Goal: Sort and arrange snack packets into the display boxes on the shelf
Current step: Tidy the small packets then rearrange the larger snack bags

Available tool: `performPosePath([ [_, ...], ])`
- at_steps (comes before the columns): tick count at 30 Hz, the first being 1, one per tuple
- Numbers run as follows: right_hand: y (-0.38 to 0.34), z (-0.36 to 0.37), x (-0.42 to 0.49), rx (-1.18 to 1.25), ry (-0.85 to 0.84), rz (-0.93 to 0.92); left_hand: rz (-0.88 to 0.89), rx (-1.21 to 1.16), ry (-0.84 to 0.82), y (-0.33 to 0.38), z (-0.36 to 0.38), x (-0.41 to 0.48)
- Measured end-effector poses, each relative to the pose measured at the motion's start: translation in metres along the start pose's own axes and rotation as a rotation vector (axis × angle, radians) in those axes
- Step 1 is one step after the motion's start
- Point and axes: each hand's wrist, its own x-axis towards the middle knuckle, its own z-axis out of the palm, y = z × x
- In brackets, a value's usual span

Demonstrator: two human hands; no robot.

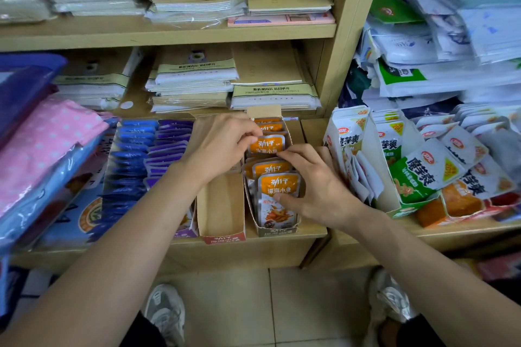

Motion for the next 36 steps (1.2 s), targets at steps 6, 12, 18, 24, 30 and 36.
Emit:
performPosePath([
  [6, 0.0, -0.003, 0.003, -0.009, -0.011, -0.005, 0.0, 0.085, -0.001, 0.004, 0.003, -0.002],
  [12, -0.001, -0.003, 0.004, -0.017, -0.011, 0.003, -0.051, 0.052, -0.06, 0.006, 0.008, 0.0],
  [18, -0.001, -0.003, 0.004, -0.01, -0.038, 0.016, -0.068, -0.023, -0.077, 0.007, 0.01, 0.003],
  [24, -0.002, -0.004, 0.004, -0.004, -0.058, 0.026, -0.064, 0.047, -0.083, 0.006, 0.014, 0.006],
  [30, -0.003, -0.006, 0.003, -0.004, -0.066, 0.034, -0.019, 0.102, -0.143, 0.006, 0.016, 0.005],
  [36, -0.003, -0.005, 0.002, -0.006, -0.069, 0.035, 0.003, 0.008, -0.053, 0.001, 0.014, 0.0],
])
